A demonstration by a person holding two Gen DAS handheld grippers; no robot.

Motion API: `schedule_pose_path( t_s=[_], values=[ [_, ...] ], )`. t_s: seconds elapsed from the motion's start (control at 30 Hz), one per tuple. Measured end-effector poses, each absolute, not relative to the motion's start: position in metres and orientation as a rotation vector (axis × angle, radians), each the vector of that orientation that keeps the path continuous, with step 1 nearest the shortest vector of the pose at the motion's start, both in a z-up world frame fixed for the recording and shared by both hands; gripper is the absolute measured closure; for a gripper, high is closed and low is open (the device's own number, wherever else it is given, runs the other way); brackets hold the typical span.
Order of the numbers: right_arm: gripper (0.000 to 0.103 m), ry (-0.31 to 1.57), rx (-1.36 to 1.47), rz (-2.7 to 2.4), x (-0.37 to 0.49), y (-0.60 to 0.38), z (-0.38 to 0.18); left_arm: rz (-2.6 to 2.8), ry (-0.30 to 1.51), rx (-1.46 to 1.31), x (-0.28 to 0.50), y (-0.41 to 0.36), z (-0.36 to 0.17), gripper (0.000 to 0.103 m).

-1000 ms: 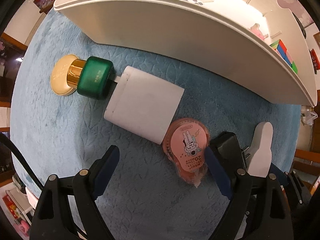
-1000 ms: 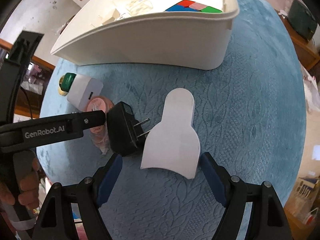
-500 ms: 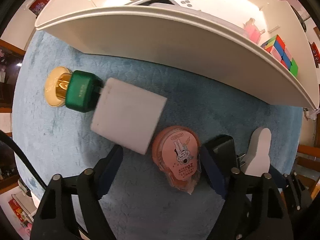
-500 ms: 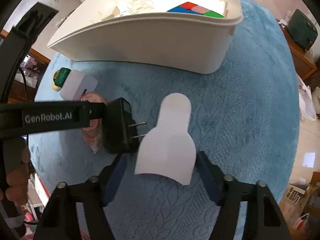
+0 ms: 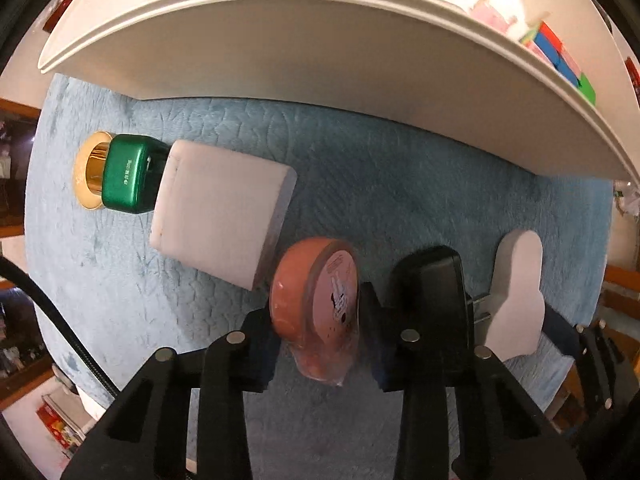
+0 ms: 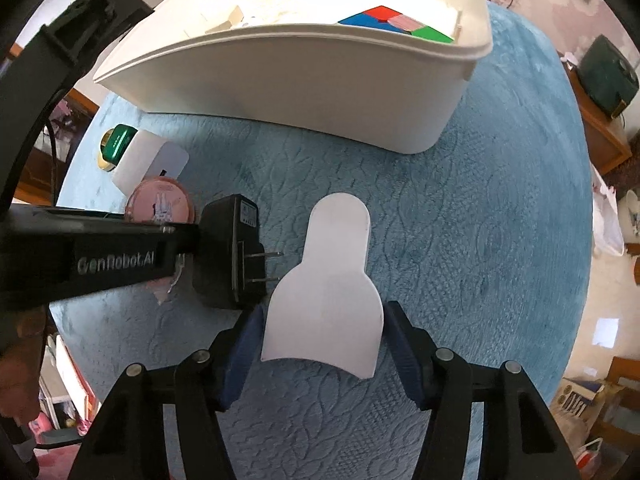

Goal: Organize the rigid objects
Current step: 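Grasp the pink tape roller with the left tool while the right tool grasps the white scraper piece, then lift the pink tape roller with the left tool while the right tool lifts the white piece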

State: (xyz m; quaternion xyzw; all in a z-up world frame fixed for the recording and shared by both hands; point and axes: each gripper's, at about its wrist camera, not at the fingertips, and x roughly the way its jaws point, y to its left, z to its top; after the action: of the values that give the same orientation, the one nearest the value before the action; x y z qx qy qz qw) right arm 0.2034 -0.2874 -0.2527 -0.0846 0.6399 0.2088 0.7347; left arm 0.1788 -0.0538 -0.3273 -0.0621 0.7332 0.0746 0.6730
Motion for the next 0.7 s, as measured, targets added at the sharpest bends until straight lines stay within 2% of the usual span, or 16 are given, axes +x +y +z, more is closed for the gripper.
schedule_pose_path(
  t_s=[0.03,0.07,0.1,0.23,0.7],
  values=[
    [0.041,1.403,-0.194,0.46,0.204,-0.286,-0.253,0.166,1.651,-0.13,0.17,-0.059,-0.327,0.065],
    [0.041,1.4,-0.205,0.462,0.204,-0.285,-0.253,0.165,1.651,-0.128,0.169,-0.061,-0.327,0.07],
    [0.041,1.399,-0.213,0.463,0.204,-0.283,-0.253,0.157,1.657,-0.144,0.162,-0.063,-0.323,0.084],
    [0.044,1.393,-0.226,0.455,0.204,-0.273,-0.256,0.168,1.684,-0.177,0.151,-0.064,-0.325,0.085],
    [0.045,1.448,-0.158,0.46,0.191,-0.285,-0.257,0.231,1.757,-0.396,0.091,-0.046,-0.344,0.085]
  ],
)
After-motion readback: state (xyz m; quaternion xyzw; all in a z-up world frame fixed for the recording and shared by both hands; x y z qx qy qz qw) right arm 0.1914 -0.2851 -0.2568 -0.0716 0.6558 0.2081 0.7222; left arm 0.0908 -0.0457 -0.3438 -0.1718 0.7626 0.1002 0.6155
